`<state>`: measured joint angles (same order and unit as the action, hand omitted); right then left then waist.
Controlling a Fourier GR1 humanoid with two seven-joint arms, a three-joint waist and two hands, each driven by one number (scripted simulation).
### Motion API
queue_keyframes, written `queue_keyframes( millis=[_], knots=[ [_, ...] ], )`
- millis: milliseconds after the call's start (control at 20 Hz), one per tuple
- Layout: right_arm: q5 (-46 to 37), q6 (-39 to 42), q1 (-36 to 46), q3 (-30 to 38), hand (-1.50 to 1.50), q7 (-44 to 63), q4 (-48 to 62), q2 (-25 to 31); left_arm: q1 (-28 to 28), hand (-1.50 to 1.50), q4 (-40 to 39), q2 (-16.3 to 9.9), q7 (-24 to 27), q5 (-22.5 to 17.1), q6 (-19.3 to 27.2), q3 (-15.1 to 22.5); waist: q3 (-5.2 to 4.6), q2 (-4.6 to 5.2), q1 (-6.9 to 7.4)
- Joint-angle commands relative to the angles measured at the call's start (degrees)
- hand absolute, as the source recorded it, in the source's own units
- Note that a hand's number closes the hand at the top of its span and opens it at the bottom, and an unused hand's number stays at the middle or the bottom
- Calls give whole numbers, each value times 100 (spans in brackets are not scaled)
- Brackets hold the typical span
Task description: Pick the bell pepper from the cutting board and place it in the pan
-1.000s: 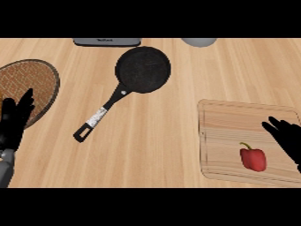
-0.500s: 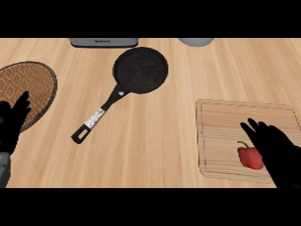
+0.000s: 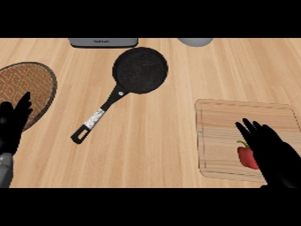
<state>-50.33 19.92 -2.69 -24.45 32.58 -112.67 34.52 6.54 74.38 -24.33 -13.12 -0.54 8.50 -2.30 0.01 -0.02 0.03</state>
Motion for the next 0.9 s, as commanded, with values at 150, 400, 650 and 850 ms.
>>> queue_keyframes(
  millis=[150,400,650,850],
  knots=[
    [-311,259,318,185,-150,-345,627,-540,-134,0,502,319,-279,286,10,35,0,0,12],
    [-635,92,-76,461,-150,-779,572,-581,-363,0,313,129,86,207,-405,-456,0,-2,1],
    [-870,-84,55,567,-150,-1097,1240,-893,-167,0,162,314,35,480,-299,-443,0,0,4],
    [-1229,-119,-299,501,-150,-974,1088,-1022,149,0,28,377,-92,549,-375,-517,-1,0,-18]
  ],
)
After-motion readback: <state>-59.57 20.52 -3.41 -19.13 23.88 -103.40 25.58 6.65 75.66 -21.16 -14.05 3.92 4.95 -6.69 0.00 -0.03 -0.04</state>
